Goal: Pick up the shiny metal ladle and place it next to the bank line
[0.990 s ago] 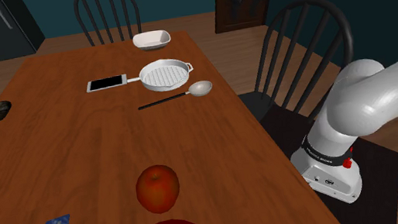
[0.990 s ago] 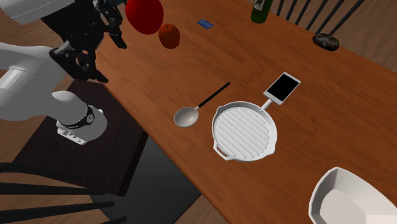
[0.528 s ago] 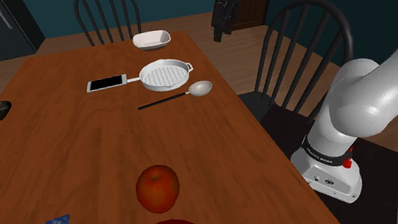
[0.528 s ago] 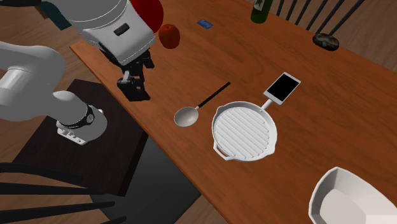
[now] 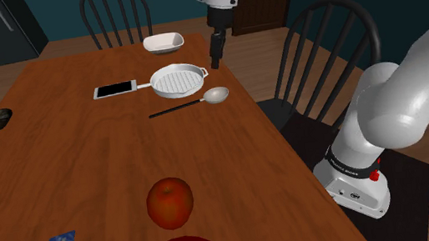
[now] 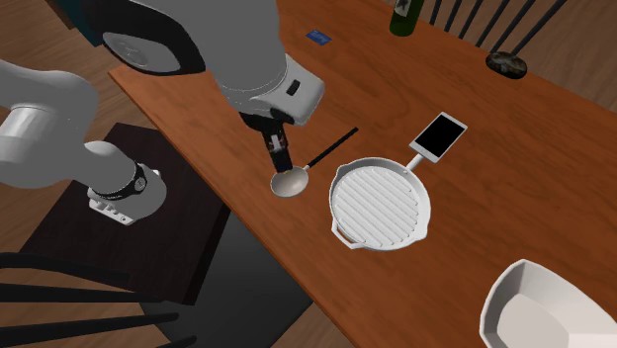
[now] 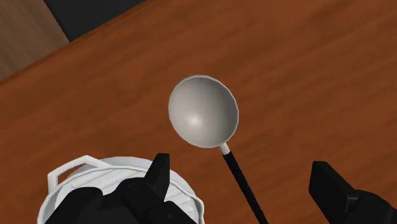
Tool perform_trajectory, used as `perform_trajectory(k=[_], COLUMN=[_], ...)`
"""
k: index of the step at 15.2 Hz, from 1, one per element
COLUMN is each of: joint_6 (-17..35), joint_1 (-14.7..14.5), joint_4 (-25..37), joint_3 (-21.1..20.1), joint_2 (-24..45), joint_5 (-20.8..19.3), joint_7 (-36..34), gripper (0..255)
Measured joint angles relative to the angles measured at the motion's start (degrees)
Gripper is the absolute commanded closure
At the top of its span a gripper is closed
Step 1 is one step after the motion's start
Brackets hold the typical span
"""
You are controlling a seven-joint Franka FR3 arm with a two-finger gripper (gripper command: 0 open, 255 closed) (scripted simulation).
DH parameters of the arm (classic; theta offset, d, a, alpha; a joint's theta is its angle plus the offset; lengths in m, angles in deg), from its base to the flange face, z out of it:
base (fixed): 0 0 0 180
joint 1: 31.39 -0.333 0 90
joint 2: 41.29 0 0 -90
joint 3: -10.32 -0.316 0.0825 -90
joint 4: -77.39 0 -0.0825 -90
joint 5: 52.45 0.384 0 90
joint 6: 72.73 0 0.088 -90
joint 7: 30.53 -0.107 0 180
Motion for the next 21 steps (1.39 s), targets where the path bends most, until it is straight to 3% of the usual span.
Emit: perform_trajectory(k=[11, 21], joint_6=[11.9, 18.0], joint_1=[-5.9, -6.7], joint_4=[6.8, 5.9], joint_3=[-1.2, -2.2], joint_2=[20.7, 25.7], joint_5=[4.5, 6.2], joint_7=[21.9, 24.4], gripper=[0, 0])
